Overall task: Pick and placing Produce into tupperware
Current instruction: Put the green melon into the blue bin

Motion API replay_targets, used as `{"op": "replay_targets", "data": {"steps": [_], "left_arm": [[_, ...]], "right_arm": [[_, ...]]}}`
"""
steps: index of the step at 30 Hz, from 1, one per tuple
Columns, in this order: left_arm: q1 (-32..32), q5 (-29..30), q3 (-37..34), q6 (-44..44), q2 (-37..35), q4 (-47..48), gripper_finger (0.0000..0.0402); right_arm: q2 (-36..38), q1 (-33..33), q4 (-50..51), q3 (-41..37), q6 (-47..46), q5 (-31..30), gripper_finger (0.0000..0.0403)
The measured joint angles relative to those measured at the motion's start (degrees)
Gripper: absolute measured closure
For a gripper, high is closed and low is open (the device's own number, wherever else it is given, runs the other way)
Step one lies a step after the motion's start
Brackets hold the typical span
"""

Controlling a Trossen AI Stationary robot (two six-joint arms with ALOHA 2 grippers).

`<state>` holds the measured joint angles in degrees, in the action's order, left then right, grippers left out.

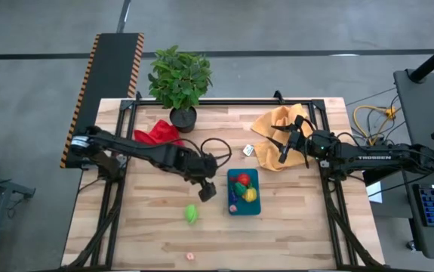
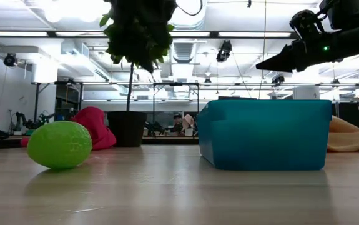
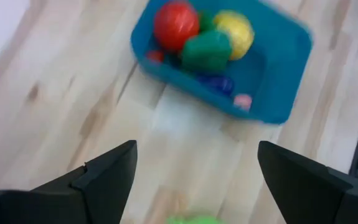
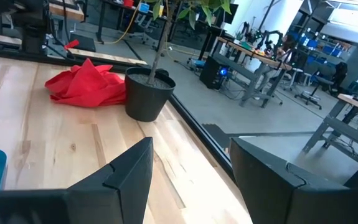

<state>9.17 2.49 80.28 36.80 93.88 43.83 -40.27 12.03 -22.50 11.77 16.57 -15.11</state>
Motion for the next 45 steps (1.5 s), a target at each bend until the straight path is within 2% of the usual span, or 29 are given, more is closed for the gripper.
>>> {"op": "replay_targets", "data": {"steps": [6,12,17,28,39,45], "left_arm": [[1.4,1.4,-0.1,3.0,0.0,4.2,0.0085],[2.8,9.9,-0.1,3.5,-0.2,9.3,0.0085],[4.3,15.8,0.0,9.2,-0.5,16.1,0.0085],[7.1,16.3,-0.2,20.4,-0.6,18.1,0.0085],[11.3,16.5,-1.3,32.0,-0.2,19.7,0.0085],[14.3,16.5,-1.3,38.2,1.3,19.7,0.0085]], "right_arm": [[0.0,0.0,0.0,0.0,0.0,0.0,0.0197],[0.0,0.0,0.0,0.0,-1.1,0.0,0.0197],[0.0,0.0,0.0,0.0,-1.2,0.0,0.0197],[0.0,0.0,0.0,0.0,-1.7,0.0,0.0197],[0.0,0.0,0.2,0.0,-10.9,0.0,0.0197],[0.0,0.0,2.4,0.0,-12.1,0.1,0.0197]]}}
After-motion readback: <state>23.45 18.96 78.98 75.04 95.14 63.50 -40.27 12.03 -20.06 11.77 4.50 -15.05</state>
